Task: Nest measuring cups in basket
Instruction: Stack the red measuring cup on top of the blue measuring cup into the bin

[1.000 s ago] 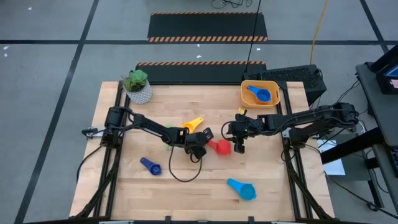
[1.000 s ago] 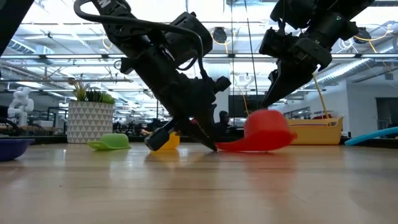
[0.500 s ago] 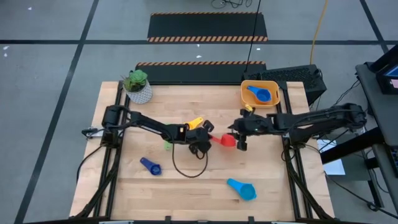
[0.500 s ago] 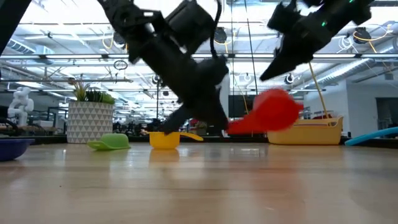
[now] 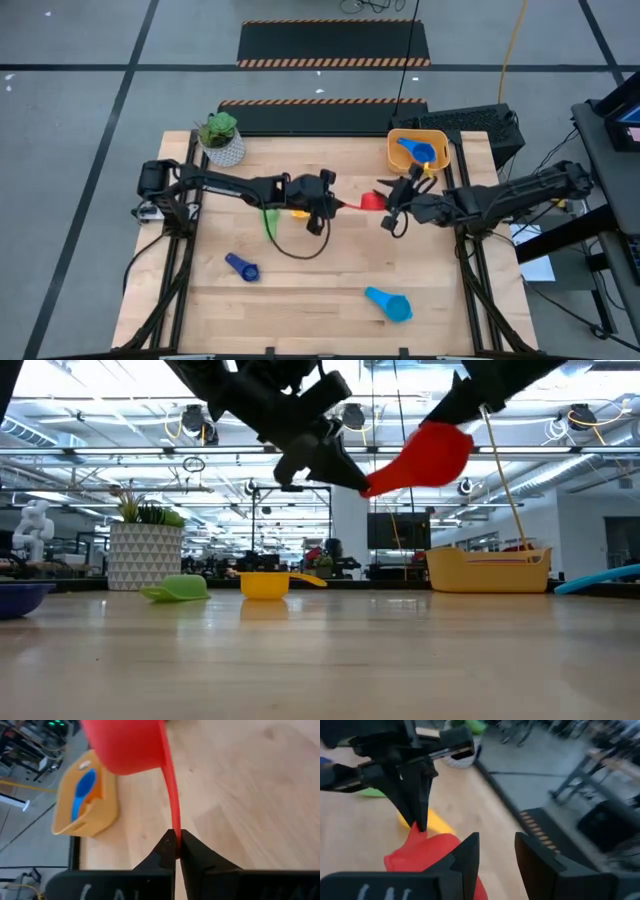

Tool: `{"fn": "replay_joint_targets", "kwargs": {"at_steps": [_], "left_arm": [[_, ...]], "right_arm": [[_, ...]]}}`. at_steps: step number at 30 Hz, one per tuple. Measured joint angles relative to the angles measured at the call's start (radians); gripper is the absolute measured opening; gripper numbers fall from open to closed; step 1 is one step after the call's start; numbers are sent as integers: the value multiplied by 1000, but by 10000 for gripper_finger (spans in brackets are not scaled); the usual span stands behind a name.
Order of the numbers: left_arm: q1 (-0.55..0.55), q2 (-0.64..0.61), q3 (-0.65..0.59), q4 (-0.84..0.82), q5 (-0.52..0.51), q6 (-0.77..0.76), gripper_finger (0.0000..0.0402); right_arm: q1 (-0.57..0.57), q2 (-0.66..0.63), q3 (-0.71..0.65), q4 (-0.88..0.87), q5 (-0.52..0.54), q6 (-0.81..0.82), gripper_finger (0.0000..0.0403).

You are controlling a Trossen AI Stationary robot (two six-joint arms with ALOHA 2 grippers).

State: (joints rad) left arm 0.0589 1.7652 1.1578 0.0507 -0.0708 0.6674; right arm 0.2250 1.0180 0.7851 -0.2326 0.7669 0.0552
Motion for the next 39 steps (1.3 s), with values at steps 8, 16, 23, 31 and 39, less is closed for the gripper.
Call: {"fn": "replay_joint_targets", "kwargs": {"at_steps": [8, 16, 23, 31, 39], "left_arm": [[75, -27, 2, -36, 130, -113, 7], [125, -31, 2, -86, 327, -193, 11], [162, -31, 2, -89, 446, -282, 14], [192, -31, 2, -145, 460, -305, 14], [189, -31, 2, -161, 460, -309, 10]], "right_arm": [[71, 0, 10, -17, 80, -111, 121], [111, 23, 10, -18, 151, -224, 144], [97, 148, 10, 48, 190, -355, 177], [85, 249, 10, 169, 313, -522, 160], [52, 275, 10, 167, 306, -518, 86]]}}
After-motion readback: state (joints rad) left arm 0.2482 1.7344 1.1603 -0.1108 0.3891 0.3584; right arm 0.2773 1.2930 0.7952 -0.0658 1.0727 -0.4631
